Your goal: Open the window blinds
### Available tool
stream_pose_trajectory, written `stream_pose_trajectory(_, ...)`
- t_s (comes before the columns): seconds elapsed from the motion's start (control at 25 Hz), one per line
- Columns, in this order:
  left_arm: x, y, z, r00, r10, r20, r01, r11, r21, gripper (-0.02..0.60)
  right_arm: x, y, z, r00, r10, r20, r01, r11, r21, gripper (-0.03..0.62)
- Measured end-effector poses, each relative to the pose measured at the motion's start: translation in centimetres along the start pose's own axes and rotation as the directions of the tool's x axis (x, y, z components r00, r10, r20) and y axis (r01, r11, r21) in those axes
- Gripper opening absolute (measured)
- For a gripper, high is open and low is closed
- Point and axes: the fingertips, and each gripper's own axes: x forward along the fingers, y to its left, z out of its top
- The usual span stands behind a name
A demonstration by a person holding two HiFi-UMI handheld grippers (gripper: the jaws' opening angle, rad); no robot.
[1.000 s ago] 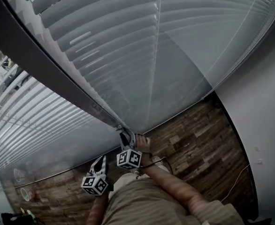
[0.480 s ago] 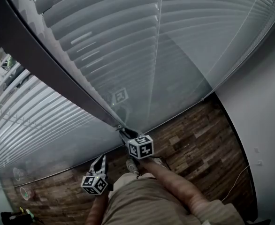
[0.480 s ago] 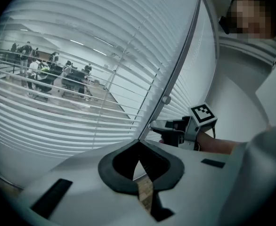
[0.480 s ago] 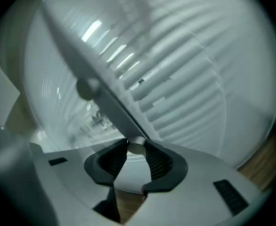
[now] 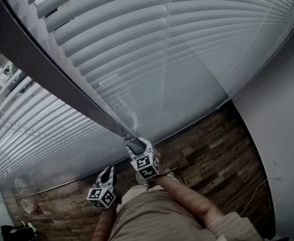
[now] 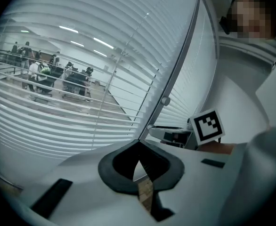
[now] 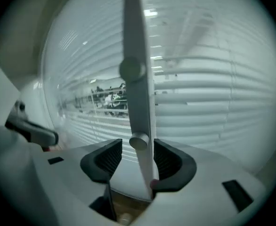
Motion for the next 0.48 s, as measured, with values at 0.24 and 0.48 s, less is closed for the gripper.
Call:
stream_pose_trajectory(0.24,-0.2,-0.4,0.1,1.000,0.014,0.007,-0.014,1.000,-0.009,0.012,0.0,-1.5,-0.6,0.971,0.205,0.127,-0.238,0.740,0.629,0.174)
stream_pose_trajectory(0.48,0.6,-0.4,0.1,1.000,0.021,0.006,-0.021,1.000,-0.010,0.012,0.4,-0.6,0.5,0.981,-0.166,-0.105,0.122,0.934,-0.335,0.130)
